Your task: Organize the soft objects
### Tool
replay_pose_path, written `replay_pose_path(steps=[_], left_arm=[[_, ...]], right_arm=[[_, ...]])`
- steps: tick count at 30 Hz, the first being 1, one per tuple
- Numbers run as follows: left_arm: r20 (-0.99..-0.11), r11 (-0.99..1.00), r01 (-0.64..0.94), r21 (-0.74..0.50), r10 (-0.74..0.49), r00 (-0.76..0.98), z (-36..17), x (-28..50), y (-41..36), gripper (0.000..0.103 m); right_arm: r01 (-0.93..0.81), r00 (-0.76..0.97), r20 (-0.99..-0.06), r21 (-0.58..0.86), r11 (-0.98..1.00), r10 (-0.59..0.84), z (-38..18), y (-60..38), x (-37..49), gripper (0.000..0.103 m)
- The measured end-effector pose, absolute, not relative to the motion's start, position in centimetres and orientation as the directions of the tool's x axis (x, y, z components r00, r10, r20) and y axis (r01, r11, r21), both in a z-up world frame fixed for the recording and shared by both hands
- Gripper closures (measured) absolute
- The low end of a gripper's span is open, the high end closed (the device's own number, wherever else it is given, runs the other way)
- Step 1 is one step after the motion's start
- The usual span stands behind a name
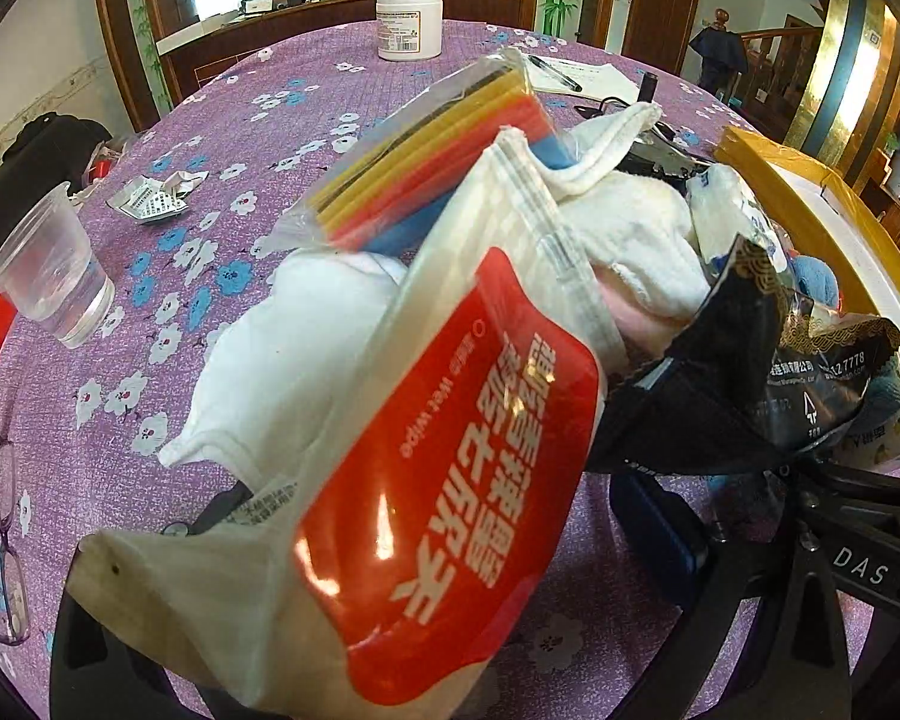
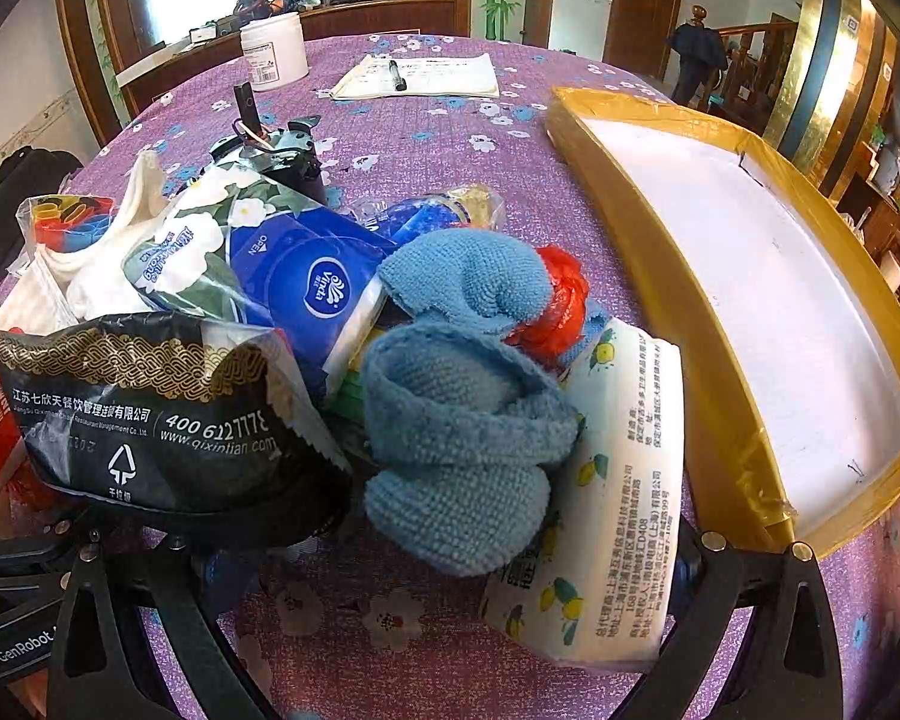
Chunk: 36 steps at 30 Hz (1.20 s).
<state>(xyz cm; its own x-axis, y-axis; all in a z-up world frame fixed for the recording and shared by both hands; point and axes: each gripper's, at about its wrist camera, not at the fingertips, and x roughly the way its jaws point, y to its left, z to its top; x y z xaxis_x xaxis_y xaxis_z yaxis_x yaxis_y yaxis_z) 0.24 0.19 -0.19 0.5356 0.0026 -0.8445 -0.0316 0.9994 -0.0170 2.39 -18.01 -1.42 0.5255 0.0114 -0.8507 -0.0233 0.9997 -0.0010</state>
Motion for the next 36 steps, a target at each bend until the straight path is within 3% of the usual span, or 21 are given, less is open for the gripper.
replay_pose_path(steps=[16, 21, 27, 30, 34, 36], left_arm=[[-0.845, 0.999, -0.031, -0.014, 0.005, 0.535, -0.2, 0.2, 0.1, 0.000], [-0.847, 1.000, -0.031, -0.003, 0.013, 0.532, -0.2, 0.3, 0.0, 0.000], [-0.847, 1.000, -0.025, -0.002, 0.012, 0.532, -0.2, 0.3, -0.1, 0.000], [-0.872, 0.997, 0.062, -0.035, -0.061, 0.486, 0.2, -0.5, -0.5, 0.000], [-0.838, 0.979, 0.183, -0.087, -0.172, 0.518, 2.0, -3.9, -0.4, 0.000], [-0.814, 0.978, 0.191, -0.081, -0.176, 0.554, 2.9, -5.5, 0.3, 0.000]], right_arm=[[-0.036, 0.524, -0.851, -0.003, 0.999, 0.016, -1.4, -18.0, 2.5, 0.001], [-0.252, 0.412, -0.889, 0.101, 0.962, 0.201, -0.5, -19.2, 2.6, 0.001], [-0.449, 0.340, -0.788, 0.344, 0.825, 0.513, 0.9, -22.4, -2.3, 0.001], [-0.514, 0.365, -0.740, 0.346, 0.785, 0.565, 1.5, -23.8, -4.7, 0.008], [-0.555, 0.396, -0.707, 0.323, 0.767, 0.585, 2.6, -24.8, -6.4, 0.040], [-0.541, 0.435, -0.708, 0.288, 0.790, 0.556, 2.7, -24.4, -6.3, 0.040]])
